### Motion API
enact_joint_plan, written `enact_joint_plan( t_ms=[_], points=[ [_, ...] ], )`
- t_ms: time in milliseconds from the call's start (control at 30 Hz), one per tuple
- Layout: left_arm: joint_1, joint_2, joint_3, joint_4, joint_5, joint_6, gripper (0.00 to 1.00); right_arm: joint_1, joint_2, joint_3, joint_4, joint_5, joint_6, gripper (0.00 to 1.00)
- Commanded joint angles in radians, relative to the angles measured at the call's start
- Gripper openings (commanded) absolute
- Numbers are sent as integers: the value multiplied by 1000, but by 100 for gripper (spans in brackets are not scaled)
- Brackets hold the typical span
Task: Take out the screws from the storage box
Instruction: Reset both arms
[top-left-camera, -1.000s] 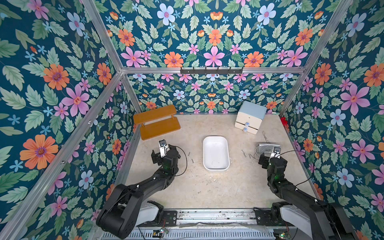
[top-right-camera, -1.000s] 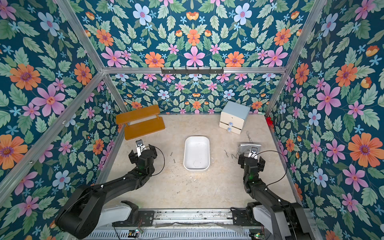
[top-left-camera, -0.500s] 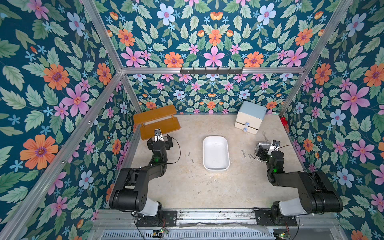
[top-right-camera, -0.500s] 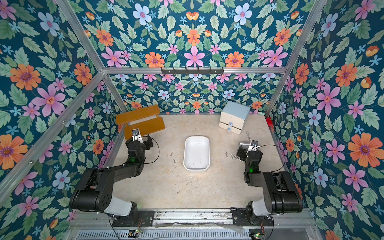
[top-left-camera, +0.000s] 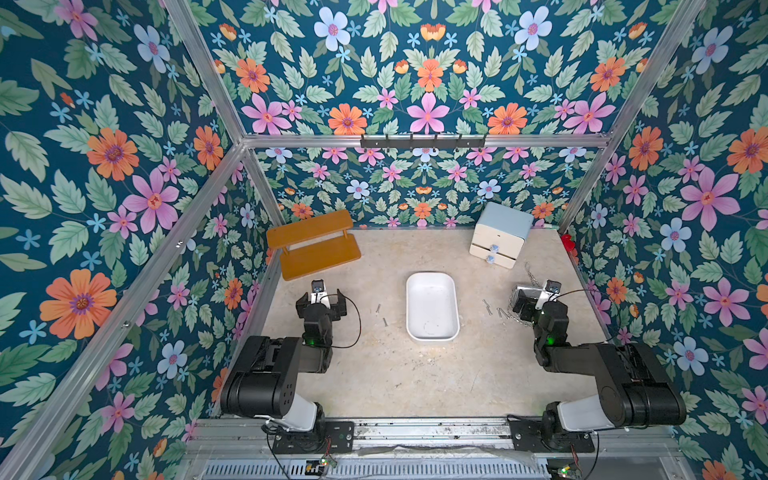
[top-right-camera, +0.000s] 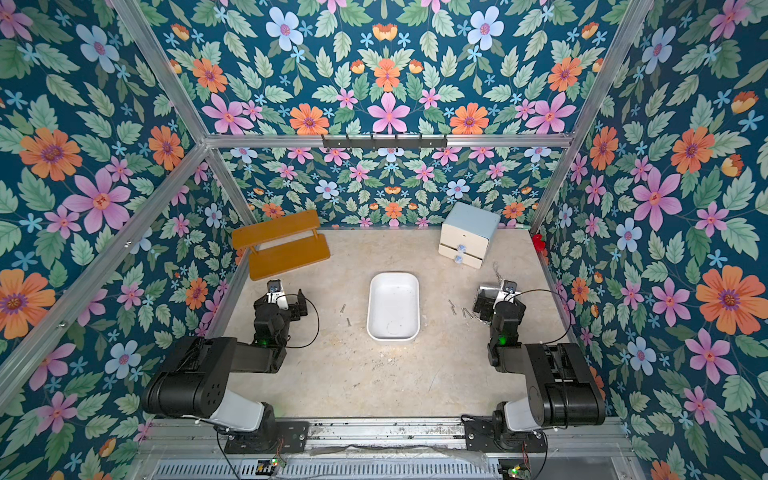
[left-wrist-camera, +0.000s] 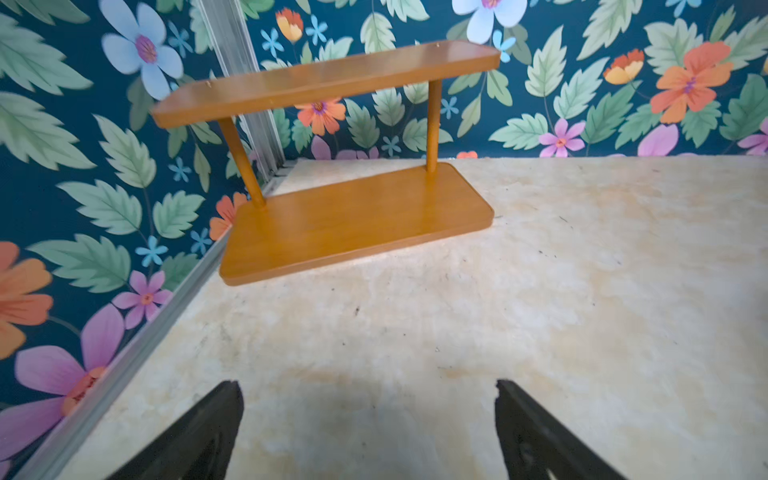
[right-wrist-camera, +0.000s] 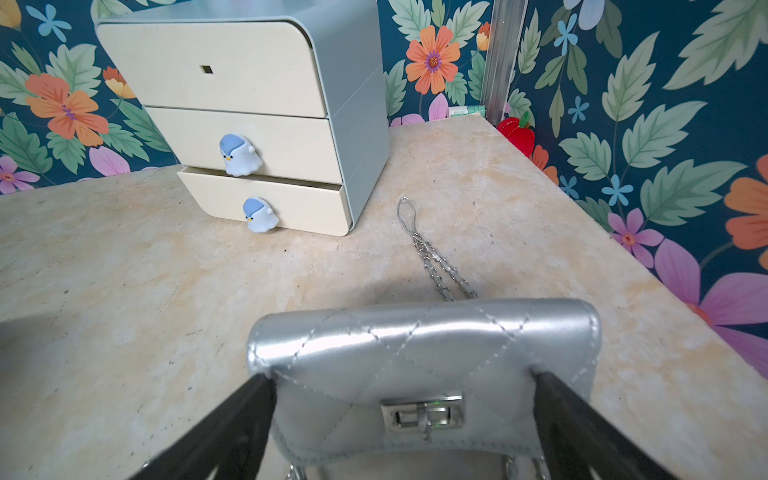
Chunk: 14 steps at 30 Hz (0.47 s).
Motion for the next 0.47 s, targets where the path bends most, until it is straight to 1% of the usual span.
enact_joint_plan(
  t_ms=[0,33,67,100,167,200,267,433],
  points=[
    [25,78,-28,242,26,-18,99,0,0,4,23,-1,8,100],
    [27,49,-4,131,19,-32,99,0,0,4,23,-2,9,100],
    [28,41,17,78,22,-34,99,0,0,4,22,-1,8,100],
    [29,59,21,108,34,-31,99,0,0,4,24,-1,8,100],
    [36,47,24,72,43,-35,99,-1,1,7,19,-4,8,100],
    [37,52,22,86,43,-36,99,-9,3,13,9,-21,11,99],
    [37,48,23,79,44,-36,99,-46,-4,27,-32,-100,28,100],
    [37,48,22,85,43,-35,99,-46,-2,25,-21,-99,25,100]
  ],
)
